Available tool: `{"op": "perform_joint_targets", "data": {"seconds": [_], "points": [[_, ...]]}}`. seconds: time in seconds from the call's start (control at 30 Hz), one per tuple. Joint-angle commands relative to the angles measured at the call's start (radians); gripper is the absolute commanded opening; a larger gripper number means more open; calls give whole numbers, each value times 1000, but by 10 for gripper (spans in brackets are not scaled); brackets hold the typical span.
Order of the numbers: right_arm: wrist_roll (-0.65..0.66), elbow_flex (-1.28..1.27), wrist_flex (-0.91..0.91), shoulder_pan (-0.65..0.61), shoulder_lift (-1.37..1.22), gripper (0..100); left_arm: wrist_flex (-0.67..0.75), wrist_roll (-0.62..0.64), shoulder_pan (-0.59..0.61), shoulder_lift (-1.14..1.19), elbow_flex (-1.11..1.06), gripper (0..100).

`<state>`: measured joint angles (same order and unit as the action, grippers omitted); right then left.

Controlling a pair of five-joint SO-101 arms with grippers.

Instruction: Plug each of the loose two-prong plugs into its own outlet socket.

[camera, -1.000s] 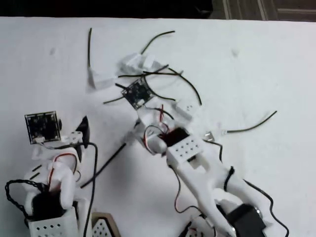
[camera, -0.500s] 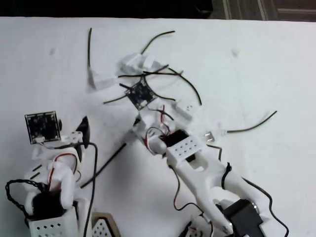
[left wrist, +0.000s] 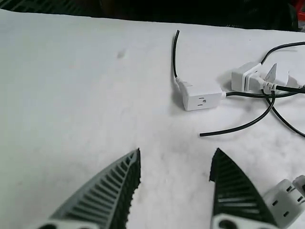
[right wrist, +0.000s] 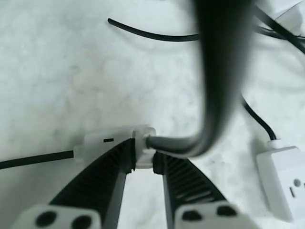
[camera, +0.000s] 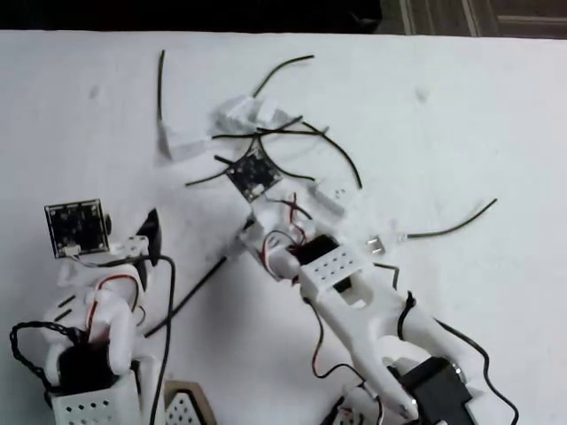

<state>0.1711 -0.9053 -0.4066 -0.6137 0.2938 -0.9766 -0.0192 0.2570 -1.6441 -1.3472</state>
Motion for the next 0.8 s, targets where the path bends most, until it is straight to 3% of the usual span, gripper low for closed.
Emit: {"op": "perform_joint_targets", "data": {"seconds": [0.0, 0.37, 0.77], "points": [[-2, 3, -4, 5, 1, 17, 21, 5, 10, -12, 3, 245], [-2, 37, 44, 5, -131, 17, 21, 5, 13, -12, 3, 245], [69, 51, -68, -2, -197, 17, 21, 5, 10, -12, 3, 245]]}}
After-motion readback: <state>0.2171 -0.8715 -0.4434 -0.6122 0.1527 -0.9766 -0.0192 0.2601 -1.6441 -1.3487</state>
